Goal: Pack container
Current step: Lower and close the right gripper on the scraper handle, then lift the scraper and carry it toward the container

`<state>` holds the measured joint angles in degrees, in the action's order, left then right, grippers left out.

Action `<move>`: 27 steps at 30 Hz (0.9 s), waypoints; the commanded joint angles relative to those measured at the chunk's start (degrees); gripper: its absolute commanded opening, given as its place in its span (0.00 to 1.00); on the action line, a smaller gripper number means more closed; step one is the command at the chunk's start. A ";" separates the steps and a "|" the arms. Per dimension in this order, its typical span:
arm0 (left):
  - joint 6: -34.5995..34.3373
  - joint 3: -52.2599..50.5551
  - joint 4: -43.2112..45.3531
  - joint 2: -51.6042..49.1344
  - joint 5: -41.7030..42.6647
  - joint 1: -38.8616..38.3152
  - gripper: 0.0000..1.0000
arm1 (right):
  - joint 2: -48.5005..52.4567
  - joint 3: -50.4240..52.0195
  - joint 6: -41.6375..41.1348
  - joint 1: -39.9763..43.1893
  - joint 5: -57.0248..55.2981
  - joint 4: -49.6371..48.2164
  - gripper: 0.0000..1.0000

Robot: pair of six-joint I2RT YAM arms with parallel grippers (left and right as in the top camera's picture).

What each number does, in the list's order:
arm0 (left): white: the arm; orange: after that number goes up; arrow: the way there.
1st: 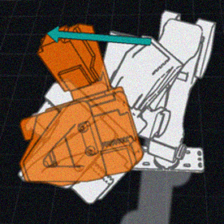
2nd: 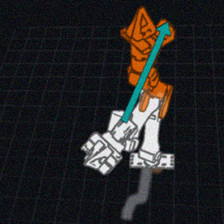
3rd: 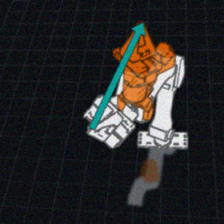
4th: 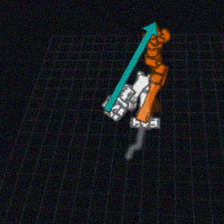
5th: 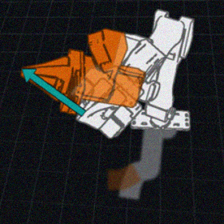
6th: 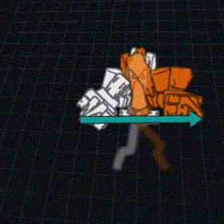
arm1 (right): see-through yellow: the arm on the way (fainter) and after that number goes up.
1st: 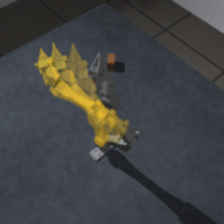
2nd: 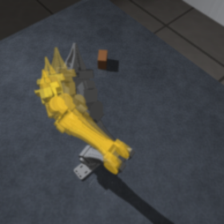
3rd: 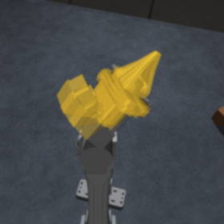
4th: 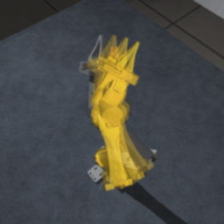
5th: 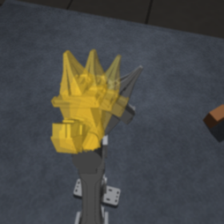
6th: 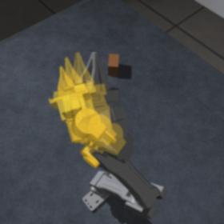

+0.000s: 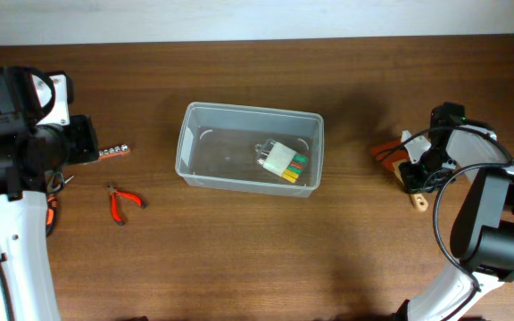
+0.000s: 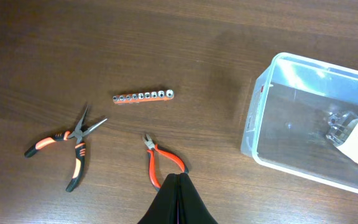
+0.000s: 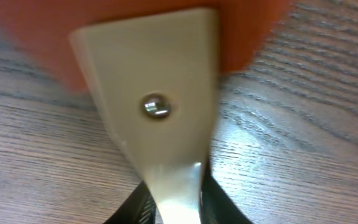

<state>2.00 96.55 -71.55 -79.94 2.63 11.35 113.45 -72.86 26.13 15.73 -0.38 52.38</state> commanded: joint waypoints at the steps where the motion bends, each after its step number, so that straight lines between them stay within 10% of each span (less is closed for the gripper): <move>1: 0.90 0.68 -0.07 0.35 0.59 -0.13 0.03 | 2.56 2.47 0.44 0.04 3.69 0.28 0.22; 27: 0.92 0.68 0.00 0.35 -1.44 -0.11 0.03 | 1.86 -3.37 -1.33 0.04 6.51 2.62 0.04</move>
<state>2.00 96.55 -71.55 -79.94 2.55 11.35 113.34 -73.41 25.65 15.84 1.76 53.39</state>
